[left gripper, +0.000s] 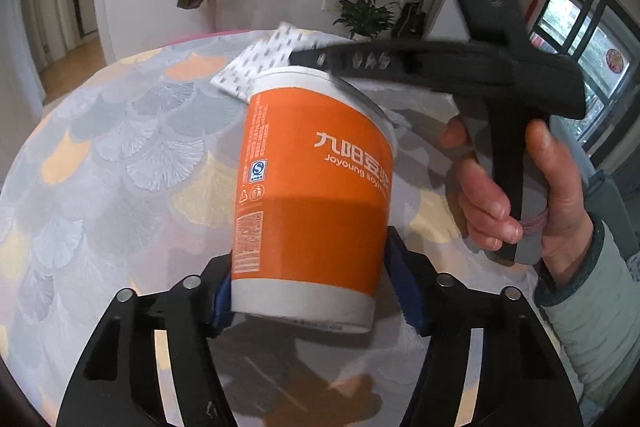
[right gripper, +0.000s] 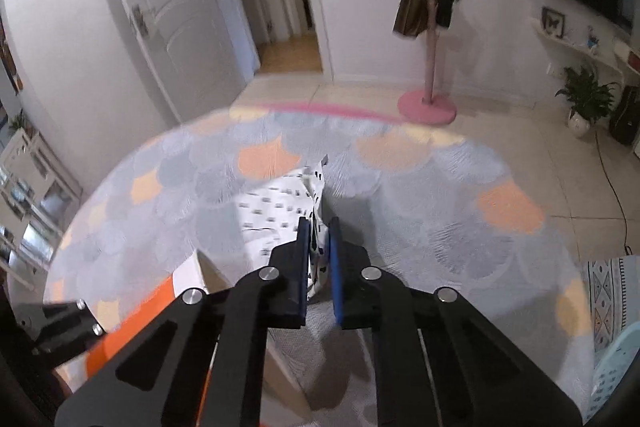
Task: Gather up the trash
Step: 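Grasp the white dotted tissue pack with the right tool while the left tool grasps the orange cup, then carry both items over the blue basket and open both tools to drop them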
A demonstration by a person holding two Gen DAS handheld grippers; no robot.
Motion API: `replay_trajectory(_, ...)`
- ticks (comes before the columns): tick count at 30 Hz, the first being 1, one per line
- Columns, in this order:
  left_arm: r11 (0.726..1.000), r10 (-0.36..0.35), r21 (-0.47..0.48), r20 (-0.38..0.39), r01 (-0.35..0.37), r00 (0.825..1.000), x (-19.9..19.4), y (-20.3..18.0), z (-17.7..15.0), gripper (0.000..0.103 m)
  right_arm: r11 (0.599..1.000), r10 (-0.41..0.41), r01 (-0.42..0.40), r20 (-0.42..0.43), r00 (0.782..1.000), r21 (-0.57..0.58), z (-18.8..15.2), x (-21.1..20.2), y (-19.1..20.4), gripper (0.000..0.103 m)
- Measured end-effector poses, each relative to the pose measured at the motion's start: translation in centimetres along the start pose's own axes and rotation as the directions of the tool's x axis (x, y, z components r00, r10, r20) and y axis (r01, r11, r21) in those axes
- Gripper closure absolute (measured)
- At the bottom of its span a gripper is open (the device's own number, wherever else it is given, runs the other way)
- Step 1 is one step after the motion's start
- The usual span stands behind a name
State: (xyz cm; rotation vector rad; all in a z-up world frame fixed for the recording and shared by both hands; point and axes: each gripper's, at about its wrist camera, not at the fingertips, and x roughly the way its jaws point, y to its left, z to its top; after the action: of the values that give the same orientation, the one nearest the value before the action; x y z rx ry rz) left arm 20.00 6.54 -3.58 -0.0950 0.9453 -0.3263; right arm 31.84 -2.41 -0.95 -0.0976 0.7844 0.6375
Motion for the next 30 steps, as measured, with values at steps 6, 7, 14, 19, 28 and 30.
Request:
replay_trajectory(6, 1.000, -0.022, -0.012, 0.066, 0.023, 0.998, -1.8, -1.0, -0.8, 0.044, 0.997, -0.049, 0.042, 0.114, 0.992, 0.065, -0.5, -3.9, -1.8, 0.097)
replay_trajectory(7, 1.000, -0.029, -0.008, 0.078, 0.030, 0.997, -2.2, -1.3, -0.7, 0.044, 0.996, -0.061, 0.052, 0.127, 0.990, 0.073, -0.7, -4.5, -2.0, 0.097)
replay_trajectory(14, 0.997, -0.072, 0.043, 0.161, 0.066, 0.984, -4.8, -5.0, 0.6, 0.044, 0.967, -0.240, 0.206, 0.270, 0.933, 0.148, -2.1, -12.3, -5.2, 0.097)
replay_trajectory(19, 0.990, -0.118, 0.097, 0.199, 0.101, 0.973, -5.5, -9.2, 2.4, 0.044, 0.925, -0.372, 0.318, 0.323, 0.870, 0.208, -3.6, -18.3, -7.6, 0.097)
replay_trajectory(28, 0.961, -0.230, 0.200, 0.201, 0.190, 0.952, -3.2, -18.2, 6.3, 0.044, 0.826, -0.551, 0.451, 0.313, 0.774, 0.338, -8.4, -27.5, -13.5, 0.097)
replay_trajectory(30, 0.953, -0.250, 0.221, 0.196, 0.205, 0.948, -2.8, -20.2, 6.5, 0.044, 0.801, -0.580, 0.467, 0.294, 0.760, 0.374, -9.7, -29.2, -15.2, 0.097)
